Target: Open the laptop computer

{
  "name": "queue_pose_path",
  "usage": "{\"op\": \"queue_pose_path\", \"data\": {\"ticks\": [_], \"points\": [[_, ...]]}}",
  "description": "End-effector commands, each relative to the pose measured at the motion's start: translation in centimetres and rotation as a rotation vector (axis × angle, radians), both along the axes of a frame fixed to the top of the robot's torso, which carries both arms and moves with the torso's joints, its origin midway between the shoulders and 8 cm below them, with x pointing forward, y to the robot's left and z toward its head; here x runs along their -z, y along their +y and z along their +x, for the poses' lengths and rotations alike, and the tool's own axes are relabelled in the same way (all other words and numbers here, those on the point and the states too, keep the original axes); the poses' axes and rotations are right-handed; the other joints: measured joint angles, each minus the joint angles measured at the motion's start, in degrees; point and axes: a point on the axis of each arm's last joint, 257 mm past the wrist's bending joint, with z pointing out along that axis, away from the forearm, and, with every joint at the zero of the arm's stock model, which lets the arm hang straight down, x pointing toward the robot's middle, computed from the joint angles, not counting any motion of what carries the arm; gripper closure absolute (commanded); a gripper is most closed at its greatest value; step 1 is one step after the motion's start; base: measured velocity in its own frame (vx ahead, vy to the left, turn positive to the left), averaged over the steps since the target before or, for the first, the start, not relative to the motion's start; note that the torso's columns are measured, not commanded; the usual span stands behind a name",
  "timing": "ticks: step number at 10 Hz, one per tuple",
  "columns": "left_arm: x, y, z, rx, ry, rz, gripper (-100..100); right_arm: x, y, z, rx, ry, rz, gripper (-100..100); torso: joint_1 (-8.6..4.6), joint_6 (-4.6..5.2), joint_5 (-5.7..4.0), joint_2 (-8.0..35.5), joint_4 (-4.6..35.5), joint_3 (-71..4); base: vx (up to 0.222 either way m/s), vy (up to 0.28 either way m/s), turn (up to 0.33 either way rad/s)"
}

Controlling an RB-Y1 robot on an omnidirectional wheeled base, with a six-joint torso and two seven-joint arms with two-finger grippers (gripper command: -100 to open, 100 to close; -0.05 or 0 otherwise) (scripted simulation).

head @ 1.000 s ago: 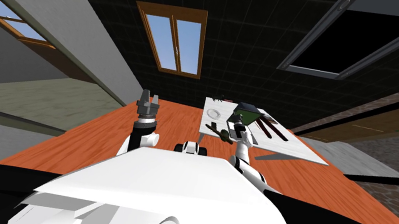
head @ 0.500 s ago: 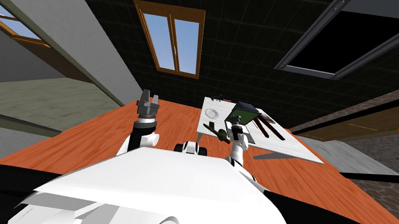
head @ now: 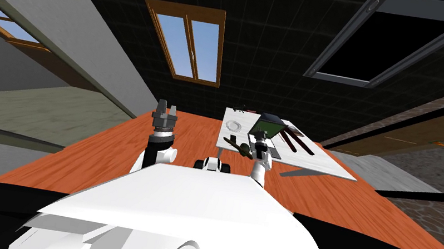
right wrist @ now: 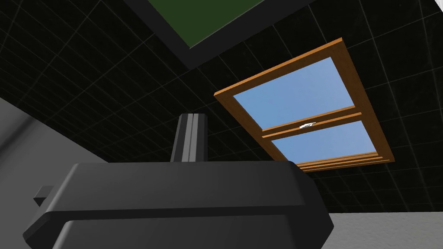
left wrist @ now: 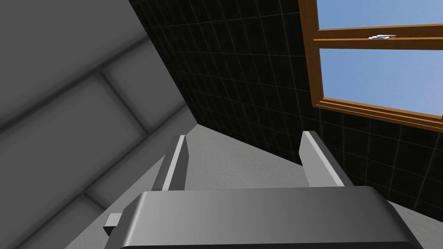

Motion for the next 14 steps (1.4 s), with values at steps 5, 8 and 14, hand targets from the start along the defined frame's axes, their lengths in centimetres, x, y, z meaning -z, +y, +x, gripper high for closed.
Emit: {"op": "queue_pose_path", "data": {"ticks": [5,8,14], "points": [[0.0,0.0,0.0,0.0,0.0,0.0,0,-1.8,-1.4,0.1,0.024,-0.016,-0.086,-100,0.12,-0.02,0.03,0.0,0.0,0.0,-0.004,-0.006,0.006],[0.0,0.0,0.0,0.0,0.0,0.0,0,-2.9,-2.6,1.2,0.016,-0.005,-0.116,-100,0.08,-0.02,0.01,0.0,0.0,0.0,-0.015,0.02,0.019],[0.0,0.0,0.0,0.0,0.0,0.0,0,-2.5,-2.1,4.7,-0.025,0.057,-0.067,-100,0.07,-0.02,0.01,0.0,0.0,0.0,-0.024,0.034,0.035]]}}
